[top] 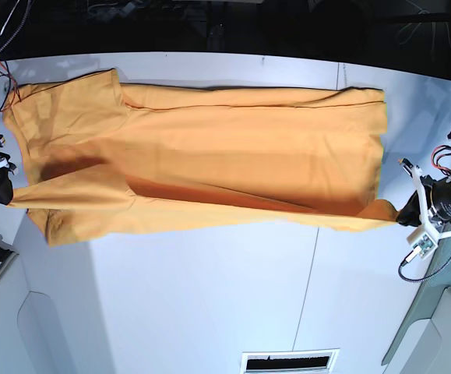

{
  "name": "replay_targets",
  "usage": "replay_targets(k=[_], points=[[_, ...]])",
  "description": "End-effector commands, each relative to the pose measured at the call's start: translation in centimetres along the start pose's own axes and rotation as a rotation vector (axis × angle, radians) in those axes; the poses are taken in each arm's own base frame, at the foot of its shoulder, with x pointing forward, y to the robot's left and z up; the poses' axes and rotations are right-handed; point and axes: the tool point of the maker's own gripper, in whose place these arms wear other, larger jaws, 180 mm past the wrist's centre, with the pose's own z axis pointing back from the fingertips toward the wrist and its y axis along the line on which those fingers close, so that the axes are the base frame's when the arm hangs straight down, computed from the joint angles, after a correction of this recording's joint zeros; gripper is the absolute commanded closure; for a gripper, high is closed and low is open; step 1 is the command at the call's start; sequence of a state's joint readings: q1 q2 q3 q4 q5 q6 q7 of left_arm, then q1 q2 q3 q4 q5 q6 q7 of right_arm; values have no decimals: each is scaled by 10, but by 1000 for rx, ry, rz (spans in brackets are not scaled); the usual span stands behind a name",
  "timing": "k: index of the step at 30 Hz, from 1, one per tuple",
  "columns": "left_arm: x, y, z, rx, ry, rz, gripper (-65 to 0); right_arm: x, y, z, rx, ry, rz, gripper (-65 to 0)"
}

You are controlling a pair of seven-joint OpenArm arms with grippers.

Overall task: Layout the t-shirt on the table in an organized manner, then fold the t-shirt properly
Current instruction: 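Lift the hem side and fold it over toward the collar with both grippers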

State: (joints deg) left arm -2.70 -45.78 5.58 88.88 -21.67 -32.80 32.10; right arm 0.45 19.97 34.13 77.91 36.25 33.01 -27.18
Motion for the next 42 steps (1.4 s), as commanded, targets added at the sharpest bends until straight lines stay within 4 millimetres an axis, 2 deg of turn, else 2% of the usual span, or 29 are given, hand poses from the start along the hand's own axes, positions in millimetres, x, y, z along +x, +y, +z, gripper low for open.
replay_targets(k=[1,7,11,15,25,32,36,42], points=[[9,18,9,43,-13,-19,0,22,0,5,12,-57,10,0],[5,16,12,33,24,-37,0,18,1,13,42,-20,-59,0],[-2,-13,14,-52,32,-77,0,11,0,21,60,13,-101,0],[-12,-34,24,-83,42,-103,0,6,-3,39,49,26,-82,0],[-13,-38,33,-74,74,-141,0,6,1,89,14,43,33,0],[-2,-54,50,-120,58,-218,0,6,-12,124,-30,62,53,0],[-7,-71,60,-163,72,-269,0,-1,-22,141,-57,90,40,0],[-20,-86,62,-199,99,-267,0,-20,-29,156,-86,149,32,0]])
